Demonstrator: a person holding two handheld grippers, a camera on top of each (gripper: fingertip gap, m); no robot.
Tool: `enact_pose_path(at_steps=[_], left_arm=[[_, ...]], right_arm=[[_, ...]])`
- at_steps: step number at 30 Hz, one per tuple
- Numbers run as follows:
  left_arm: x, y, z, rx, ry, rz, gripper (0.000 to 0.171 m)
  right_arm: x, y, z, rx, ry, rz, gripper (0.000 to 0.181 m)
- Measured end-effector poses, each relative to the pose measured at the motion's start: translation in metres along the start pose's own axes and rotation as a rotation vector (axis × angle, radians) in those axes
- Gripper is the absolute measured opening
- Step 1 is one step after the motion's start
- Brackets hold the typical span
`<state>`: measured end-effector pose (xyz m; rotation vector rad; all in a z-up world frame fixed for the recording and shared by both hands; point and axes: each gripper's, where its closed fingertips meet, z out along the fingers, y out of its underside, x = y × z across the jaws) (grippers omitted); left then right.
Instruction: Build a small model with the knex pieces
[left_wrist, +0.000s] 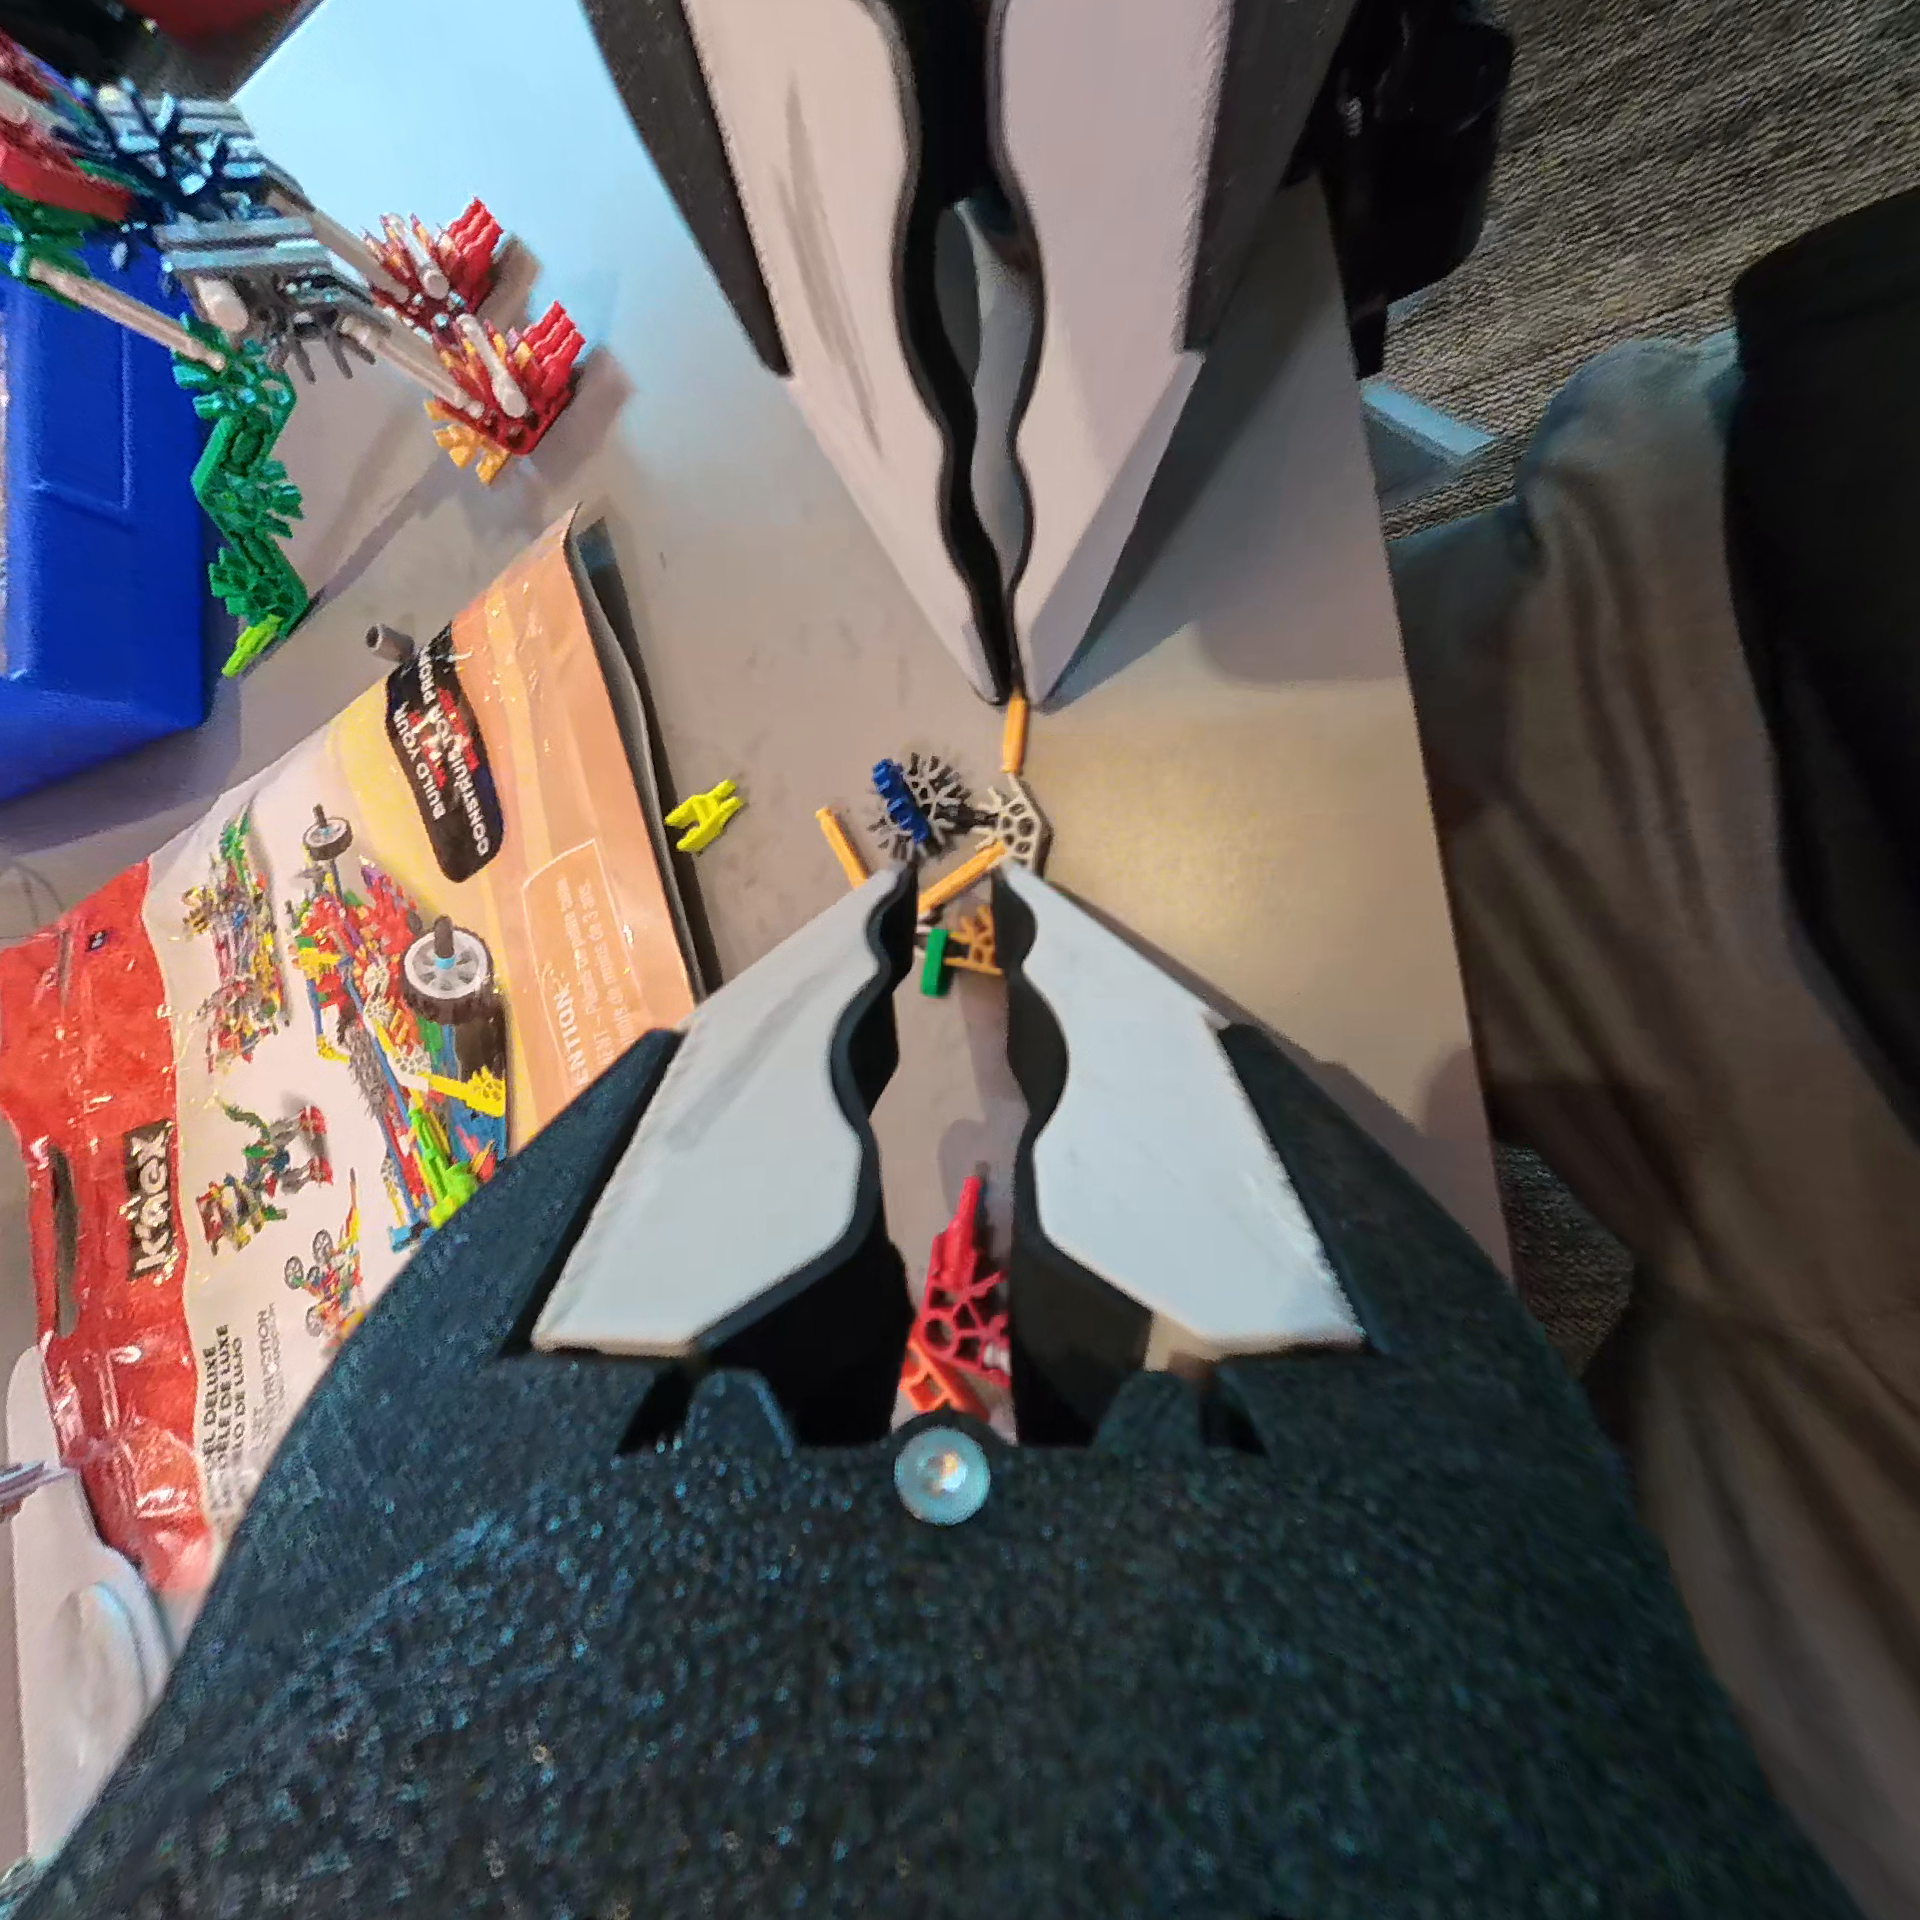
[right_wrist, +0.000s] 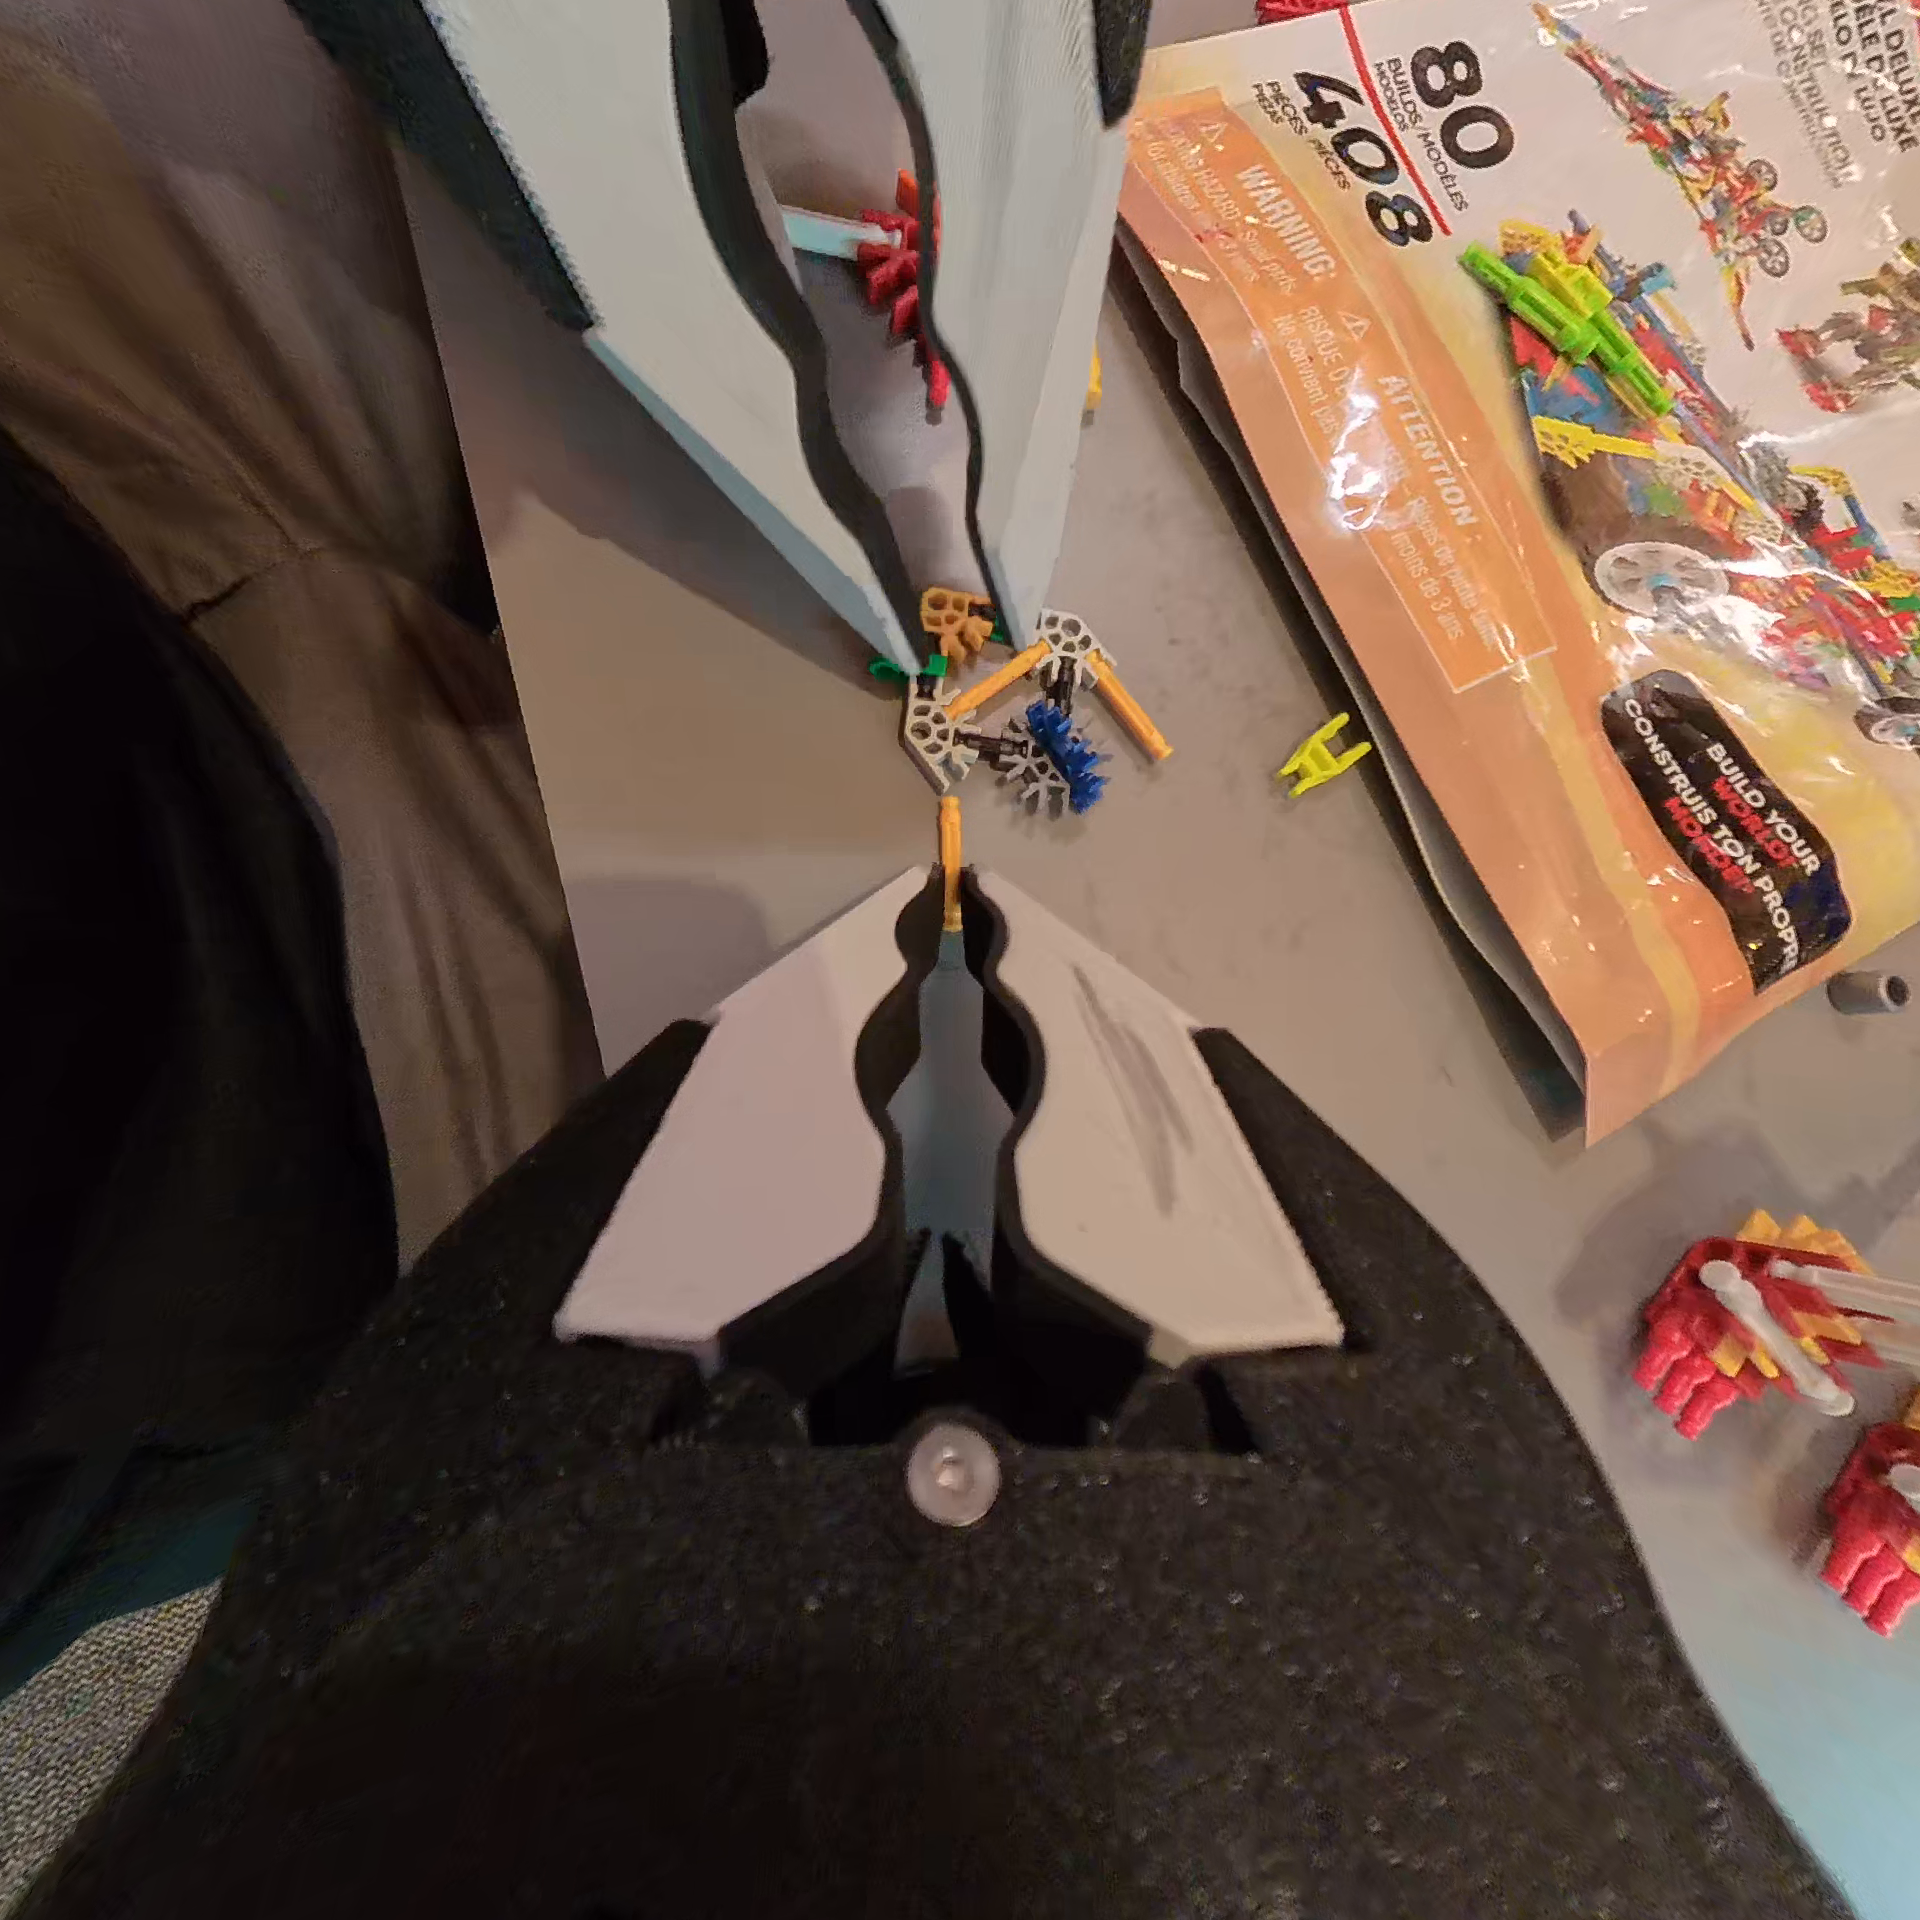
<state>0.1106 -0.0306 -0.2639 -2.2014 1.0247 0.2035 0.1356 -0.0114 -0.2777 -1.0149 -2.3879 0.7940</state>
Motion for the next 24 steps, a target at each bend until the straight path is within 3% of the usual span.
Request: enact_pose_path(at_steps=[7,24], left_arm=[[0.009,-0.006,0.005,0.010,0.010,0.040,0.010],[0.016,0.003,0.007,-0.005,0.111,0.182,0.004]], right_arm=[[0.003,-0.006,-0.005,0.040,-0.004,0.003,0.000],[-0.002,-0.015,0.003,-0.010,-0.067,-0.226,0.000]])
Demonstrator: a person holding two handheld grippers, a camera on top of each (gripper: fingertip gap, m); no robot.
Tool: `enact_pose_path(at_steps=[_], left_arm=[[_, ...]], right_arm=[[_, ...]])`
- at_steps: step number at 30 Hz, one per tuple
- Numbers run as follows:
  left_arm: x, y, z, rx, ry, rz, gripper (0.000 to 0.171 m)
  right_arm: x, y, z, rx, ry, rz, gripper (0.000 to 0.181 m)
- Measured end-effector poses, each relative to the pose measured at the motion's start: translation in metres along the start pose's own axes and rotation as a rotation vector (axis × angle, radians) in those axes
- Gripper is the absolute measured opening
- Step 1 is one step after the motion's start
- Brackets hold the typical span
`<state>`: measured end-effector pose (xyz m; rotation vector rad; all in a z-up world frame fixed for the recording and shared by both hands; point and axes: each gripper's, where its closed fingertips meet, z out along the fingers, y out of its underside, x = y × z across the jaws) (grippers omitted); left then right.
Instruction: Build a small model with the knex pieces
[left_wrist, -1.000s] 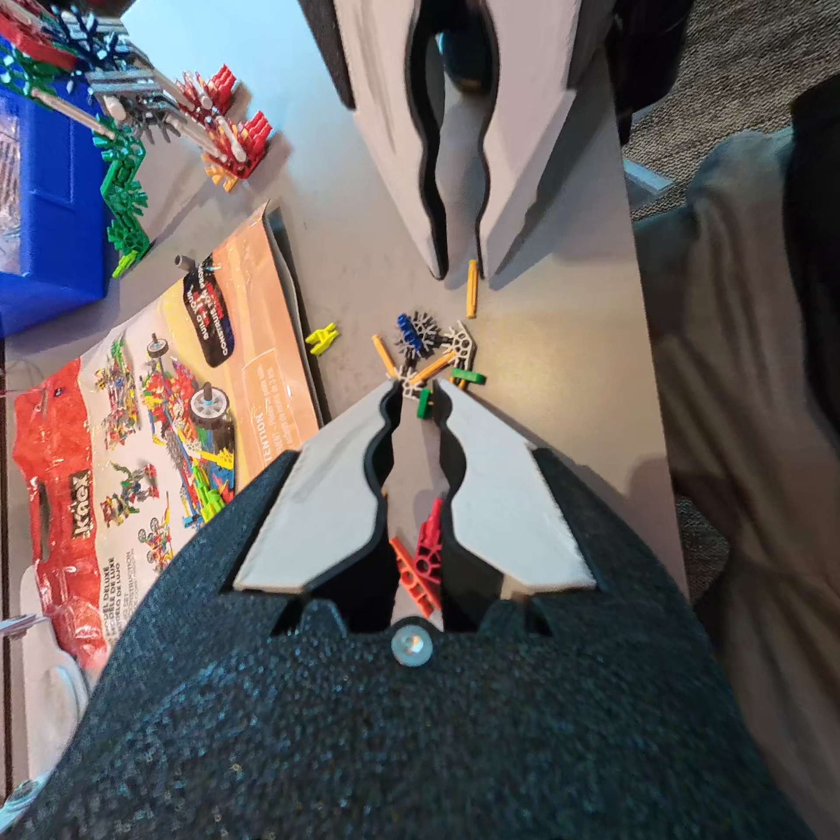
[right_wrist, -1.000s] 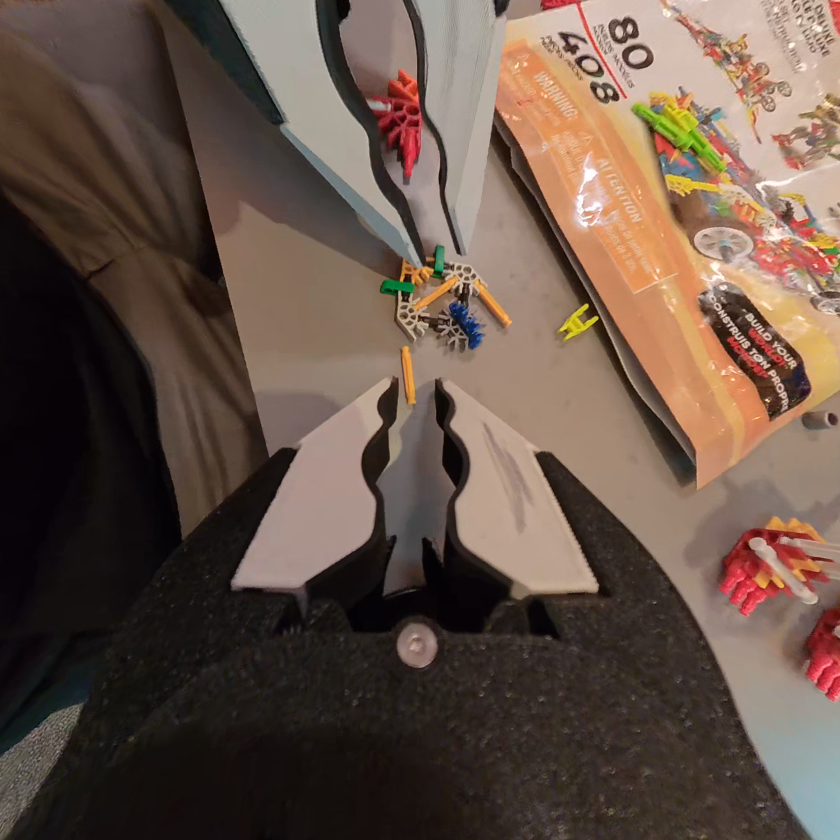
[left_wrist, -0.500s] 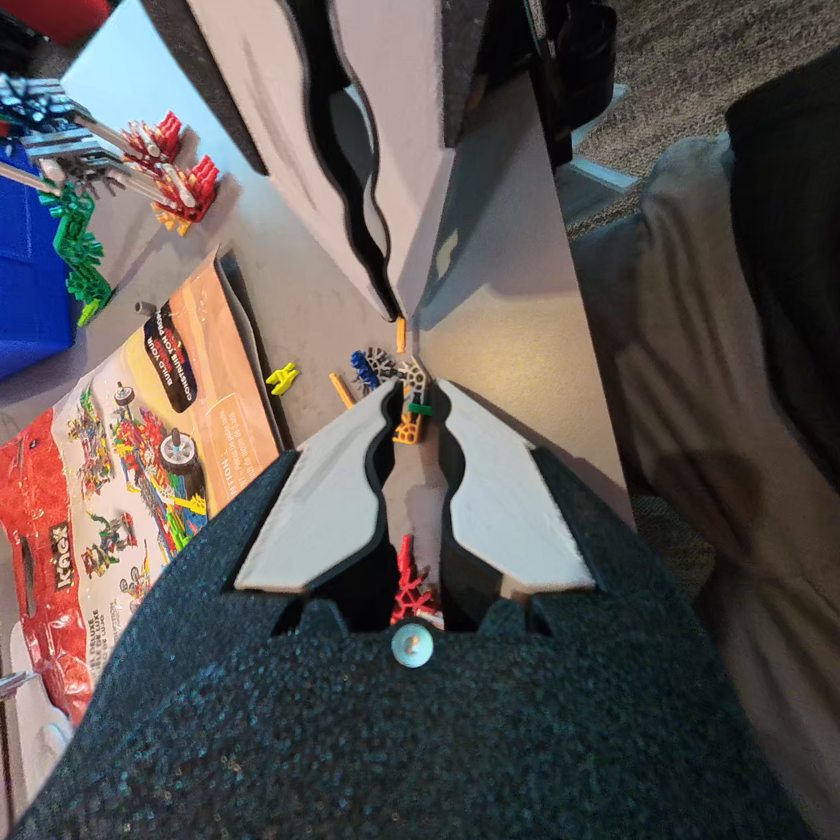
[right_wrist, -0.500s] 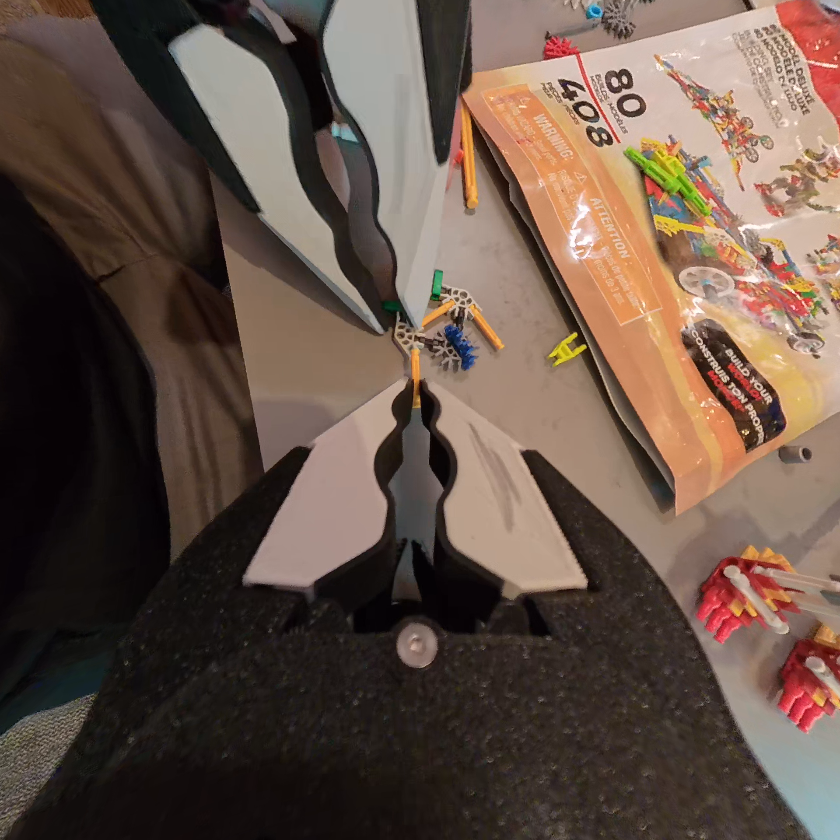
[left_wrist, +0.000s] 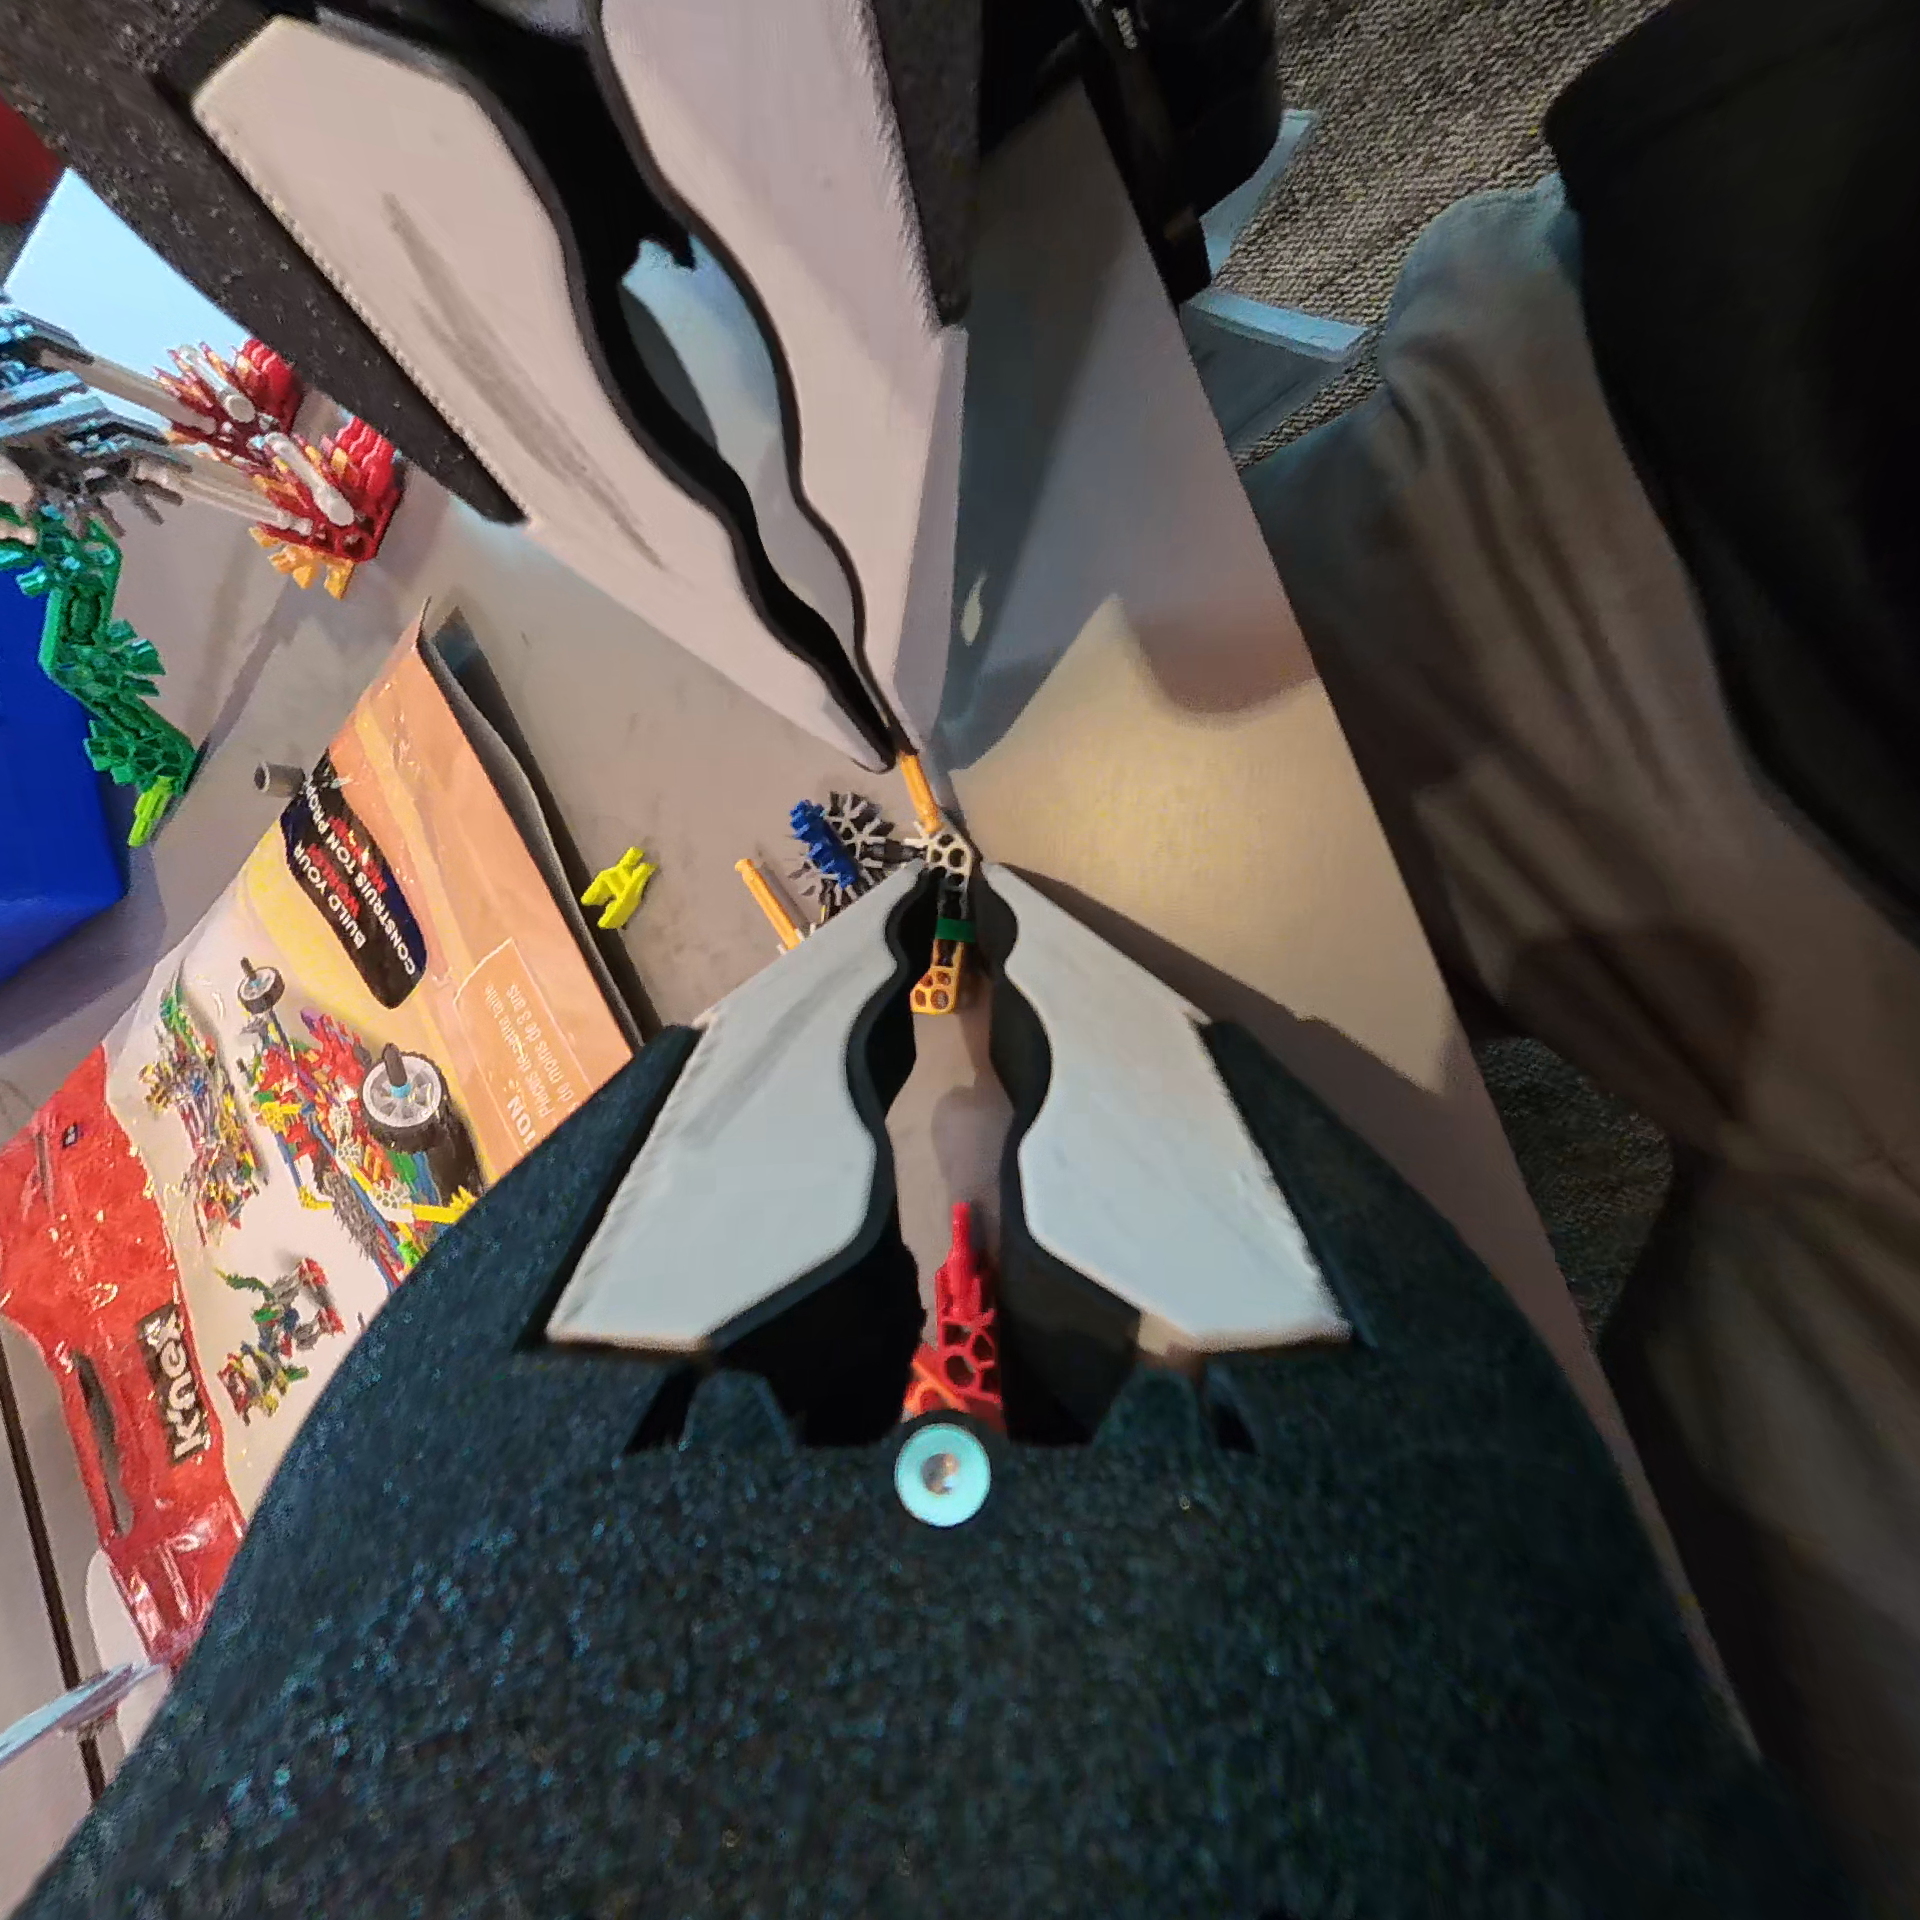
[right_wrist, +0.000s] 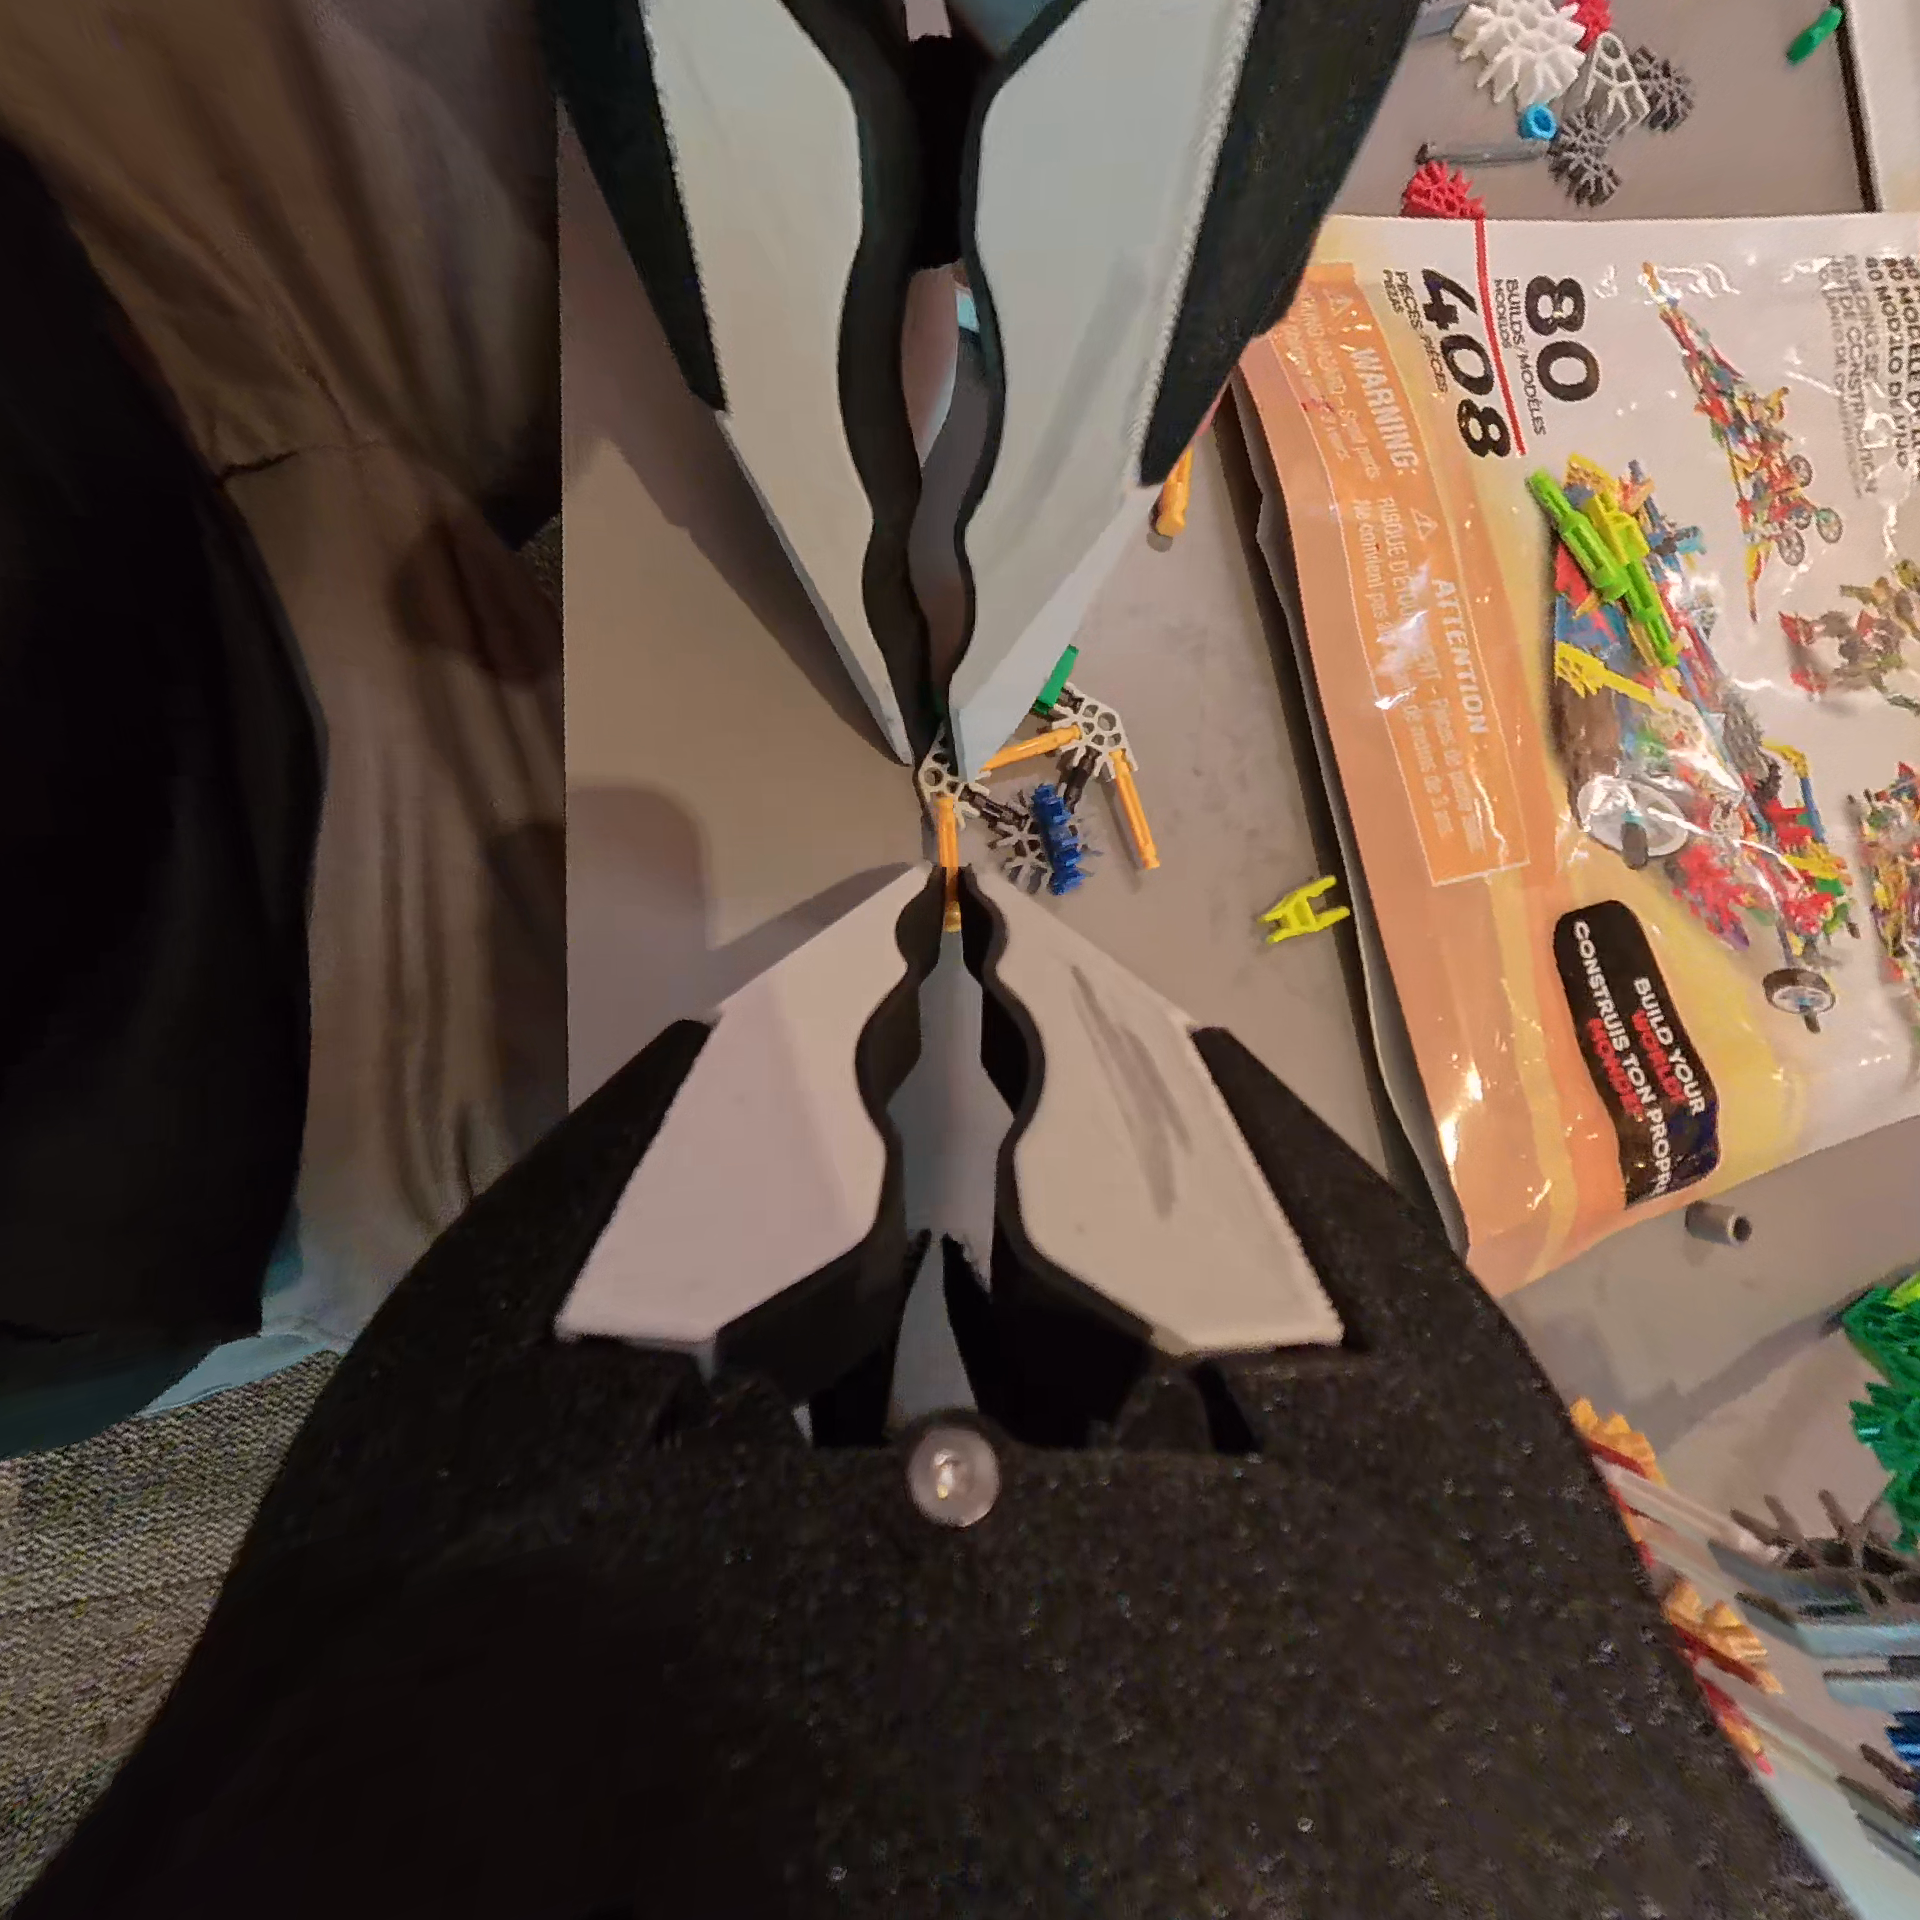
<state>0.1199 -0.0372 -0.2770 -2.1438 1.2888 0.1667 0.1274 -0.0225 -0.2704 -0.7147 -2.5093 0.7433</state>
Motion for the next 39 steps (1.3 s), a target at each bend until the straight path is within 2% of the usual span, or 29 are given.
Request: enact_pose_path(at_steps=[14,17,20,24,39], left_arm=[[0.004,0.001,-0.003,0.025,0.082,0.063,0.003],[0.004,0.001,-0.003,0.025,0.082,0.063,0.003],[0.004,0.001,-0.003,0.024,0.081,0.065,0.004],[0.004,0.002,-0.003,0.020,0.084,0.068,0.003],[0.004,0.002,-0.003,0.013,0.092,0.073,0.003]], right_arm=[[-0.001,0.000,0.006,-0.052,0.001,-0.082,0.002],[0.001,-0.002,0.003,-0.038,0.008,-0.071,0.007],[0.001,-0.011,-0.002,0.007,0.017,-0.057,0.000],[-0.002,-0.019,0.001,0.037,0.011,-0.055,0.000],[-0.003,-0.008,0.009,-0.002,-0.012,-0.041,0.000]])
